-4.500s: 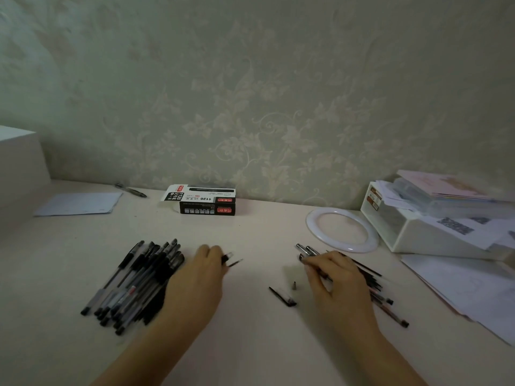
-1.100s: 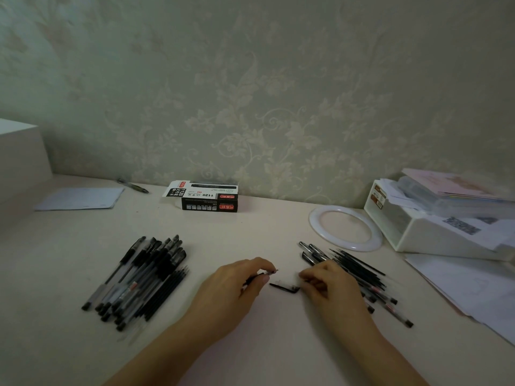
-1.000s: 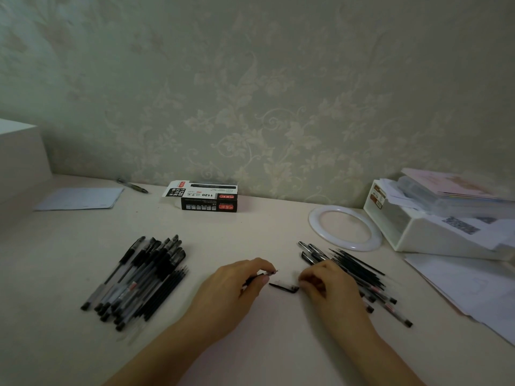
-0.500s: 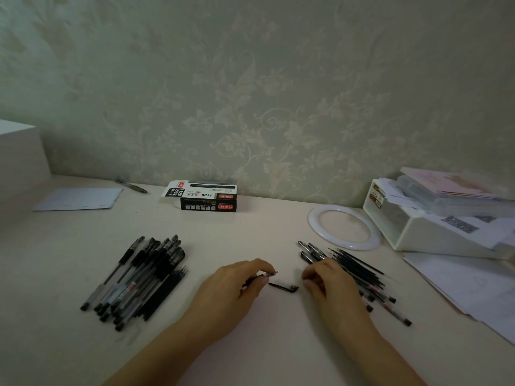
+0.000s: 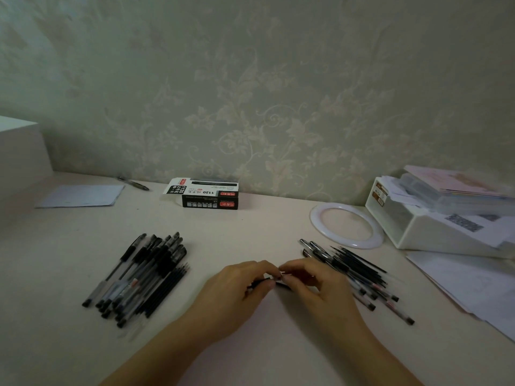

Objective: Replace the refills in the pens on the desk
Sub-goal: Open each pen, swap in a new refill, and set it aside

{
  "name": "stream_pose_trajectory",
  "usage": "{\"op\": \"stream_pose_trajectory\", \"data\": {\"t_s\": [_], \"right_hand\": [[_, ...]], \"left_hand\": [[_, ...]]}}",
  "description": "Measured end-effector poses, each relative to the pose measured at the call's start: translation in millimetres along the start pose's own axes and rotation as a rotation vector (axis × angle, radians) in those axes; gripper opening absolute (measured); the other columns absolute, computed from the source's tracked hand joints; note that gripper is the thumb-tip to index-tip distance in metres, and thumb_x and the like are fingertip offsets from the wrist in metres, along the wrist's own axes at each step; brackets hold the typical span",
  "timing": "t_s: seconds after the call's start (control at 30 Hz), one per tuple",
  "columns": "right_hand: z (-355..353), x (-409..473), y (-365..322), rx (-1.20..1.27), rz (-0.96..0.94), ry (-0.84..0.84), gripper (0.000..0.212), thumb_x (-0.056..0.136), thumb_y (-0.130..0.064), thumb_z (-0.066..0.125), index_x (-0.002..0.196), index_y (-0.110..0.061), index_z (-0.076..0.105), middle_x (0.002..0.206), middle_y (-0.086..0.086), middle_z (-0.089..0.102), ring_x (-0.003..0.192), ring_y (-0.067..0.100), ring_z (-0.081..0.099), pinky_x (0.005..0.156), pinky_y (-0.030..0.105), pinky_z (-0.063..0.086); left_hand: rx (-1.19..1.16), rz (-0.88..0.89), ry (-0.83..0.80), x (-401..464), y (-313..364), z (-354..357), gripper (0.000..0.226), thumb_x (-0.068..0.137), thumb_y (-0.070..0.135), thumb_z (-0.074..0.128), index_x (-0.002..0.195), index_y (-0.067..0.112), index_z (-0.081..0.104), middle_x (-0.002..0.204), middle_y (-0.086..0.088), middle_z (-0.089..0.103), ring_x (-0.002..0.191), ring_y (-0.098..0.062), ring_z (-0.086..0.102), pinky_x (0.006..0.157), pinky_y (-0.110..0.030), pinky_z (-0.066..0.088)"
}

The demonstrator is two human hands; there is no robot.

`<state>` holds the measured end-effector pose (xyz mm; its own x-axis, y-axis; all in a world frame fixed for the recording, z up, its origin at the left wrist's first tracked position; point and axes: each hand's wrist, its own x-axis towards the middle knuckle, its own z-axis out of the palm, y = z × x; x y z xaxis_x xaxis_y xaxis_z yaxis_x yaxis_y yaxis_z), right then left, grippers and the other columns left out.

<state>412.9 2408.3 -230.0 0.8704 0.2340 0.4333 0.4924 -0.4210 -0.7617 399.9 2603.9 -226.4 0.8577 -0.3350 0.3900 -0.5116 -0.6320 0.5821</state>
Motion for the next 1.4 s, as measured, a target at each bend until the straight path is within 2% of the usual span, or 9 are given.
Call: {"op": "stream_pose_trajectory", "data": {"t_s": [0.13,0.23,0.37,0.43,0.6,0.8,1.03,1.2,1.4], "right_hand": [[0.0,0.2,-1.7,0.112,0.074,-0.016,0.021,0.086,-0.012,0.072,0.088,-0.033,0.072,0.087,-0.012,0.074,0.086,0.008,0.07,0.076,0.013,0.05],[0.0,0.1,-2.7,0.159,0.085,-0.063,0.019,0.085,-0.013,0.073,0.088,-0.032,0.074,0.088,-0.009,0.075,0.086,0.009,0.07,0.077,0.016,0.052],[0.0,0.4,-2.0,0.232,0.121,-0.057,0.014,0.085,-0.013,0.073,0.088,-0.027,0.075,0.087,-0.002,0.076,0.085,0.013,0.072,0.08,0.025,0.056],[-0.3,0.5,-2.1,0.223,0.125,-0.056,0.008,0.088,-0.019,0.071,0.085,-0.026,0.074,0.084,-0.001,0.075,0.083,0.014,0.071,0.08,0.027,0.057],[1.6,-2.9,-4.8,-0.043,0.013,-0.014,0.035,0.092,-0.046,0.053,0.069,-0.022,0.061,0.061,-0.009,0.061,0.055,0.004,0.054,0.053,0.014,0.038],[-0.4,-1.6,-6.6,-0.049,0.003,-0.061,0.01,0.093,-0.032,0.064,0.084,-0.027,0.066,0.077,-0.01,0.066,0.064,0.006,0.054,0.057,0.013,0.038],[0.3,-2.4,-5.7,-0.04,0.01,-0.051,0.04,0.092,-0.051,0.051,0.069,-0.02,0.062,0.065,-0.002,0.064,0.058,0.009,0.057,0.056,0.021,0.041],[-1.0,-0.7,-6.8,-0.054,-0.015,-0.078,0.009,0.092,-0.033,0.065,0.084,-0.028,0.064,0.079,-0.01,0.066,0.065,0.006,0.055,0.058,0.012,0.039],[0.4,-2.3,-5.2,-0.049,-0.027,-0.088,0.029,0.091,-0.045,0.054,0.075,-0.023,0.062,0.063,-0.005,0.057,0.056,0.006,0.047,0.053,0.016,0.033]], "left_hand": [[-0.012,-0.015,0.017,-0.1,0.5,0.4,0.007,0.094,0.04,0.055,0.101,0.04,0.057,0.078,0.02,0.059,0.066,0.0,0.053,0.059,-0.015,0.04],[0.019,0.014,0.016,0.5,1.0,-1.8,0.008,0.093,0.041,0.055,0.099,0.037,0.059,0.087,0.018,0.062,0.076,0.001,0.055,0.066,-0.024,0.049],[0.019,0.079,0.037,1.3,4.7,-3.5,0.011,0.094,0.038,0.055,0.1,0.033,0.062,0.088,0.02,0.06,0.077,0.005,0.053,0.067,-0.011,0.04],[0.03,0.092,0.032,1.8,5.9,-2.6,0.016,0.096,0.037,0.049,0.104,0.033,0.063,0.089,0.018,0.06,0.081,0.002,0.052,0.071,-0.016,0.041],[0.065,0.102,0.031,1.9,5.3,-1.1,0.018,0.098,0.029,0.053,0.111,0.031,0.065,0.093,0.016,0.06,0.089,-0.004,0.051,0.079,-0.025,0.043],[0.087,0.083,0.082,2.3,4.0,-3.4,0.014,0.096,0.028,0.057,0.107,0.03,0.066,0.095,0.017,0.06,0.089,-0.006,0.051,0.079,-0.029,0.045],[0.061,0.116,0.059,2.2,7.6,-3.3,0.014,0.096,0.029,0.057,0.106,0.029,0.066,0.094,0.017,0.059,0.09,-0.006,0.051,0.079,-0.028,0.044],[0.064,0.11,0.081,2.2,7.2,-4.0,0.012,0.095,0.029,0.059,0.104,0.03,0.065,0.095,0.017,0.06,0.09,-0.005,0.051,0.079,-0.027,0.045],[0.047,0.118,0.074,1.7,7.0,-3.1,0.012,0.095,0.03,0.058,0.104,0.031,0.066,0.092,0.017,0.059,0.089,-0.005,0.051,0.077,-0.026,0.044]]}}
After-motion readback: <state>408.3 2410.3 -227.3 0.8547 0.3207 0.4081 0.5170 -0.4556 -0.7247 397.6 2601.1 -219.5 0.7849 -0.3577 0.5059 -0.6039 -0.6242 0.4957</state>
